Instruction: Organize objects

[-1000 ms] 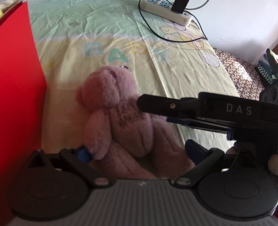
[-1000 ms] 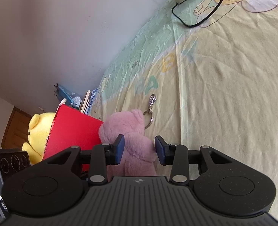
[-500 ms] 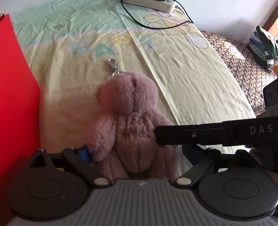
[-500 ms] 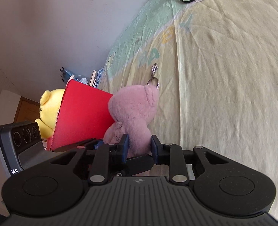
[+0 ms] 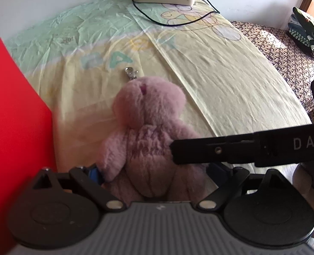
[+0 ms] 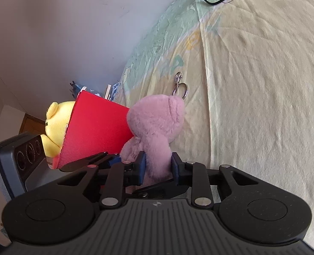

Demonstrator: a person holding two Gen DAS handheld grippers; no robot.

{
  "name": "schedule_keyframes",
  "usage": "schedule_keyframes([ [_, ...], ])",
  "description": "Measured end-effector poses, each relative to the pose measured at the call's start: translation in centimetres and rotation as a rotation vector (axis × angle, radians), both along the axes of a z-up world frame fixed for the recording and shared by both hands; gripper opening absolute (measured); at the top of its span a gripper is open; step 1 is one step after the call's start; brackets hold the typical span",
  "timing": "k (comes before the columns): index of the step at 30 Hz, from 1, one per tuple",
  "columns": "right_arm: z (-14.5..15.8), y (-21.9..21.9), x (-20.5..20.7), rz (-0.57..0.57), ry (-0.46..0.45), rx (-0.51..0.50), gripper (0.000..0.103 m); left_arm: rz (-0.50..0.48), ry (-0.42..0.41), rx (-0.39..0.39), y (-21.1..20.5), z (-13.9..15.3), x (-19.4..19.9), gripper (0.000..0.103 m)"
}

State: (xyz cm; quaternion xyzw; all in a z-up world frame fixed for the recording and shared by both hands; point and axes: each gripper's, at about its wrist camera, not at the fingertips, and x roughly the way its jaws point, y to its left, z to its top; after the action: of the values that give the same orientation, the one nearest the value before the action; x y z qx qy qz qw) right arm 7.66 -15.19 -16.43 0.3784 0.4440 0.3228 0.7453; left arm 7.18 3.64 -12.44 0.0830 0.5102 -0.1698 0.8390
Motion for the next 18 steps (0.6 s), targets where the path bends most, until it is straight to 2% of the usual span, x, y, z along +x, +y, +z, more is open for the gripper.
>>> schedule_keyframes([
  [4,0.7,-0.1,-1.0,-0.008,-0.005,0.020,0.024,0.006,0.015,-0.009,0.0,0.4,-0.4,0.090],
  [5,1.0,-0.1,-1.3,-0.012,-0.005,0.032,0.023,0.006,0.020,-0.012,0.0,0.5,-0.5,0.085],
  [11,2.9,0.0,-3.1,-0.041,-0.038,0.025,0.023,0.001,0.005,0.016,-1.0,1.5,-1.6,0.085],
  [18,5.9,-1.1,-4.7,-0.069,-0.082,0.040,0.023,0.011,-0.066,0.010,-2.0,4.9,-3.4,0.085],
])
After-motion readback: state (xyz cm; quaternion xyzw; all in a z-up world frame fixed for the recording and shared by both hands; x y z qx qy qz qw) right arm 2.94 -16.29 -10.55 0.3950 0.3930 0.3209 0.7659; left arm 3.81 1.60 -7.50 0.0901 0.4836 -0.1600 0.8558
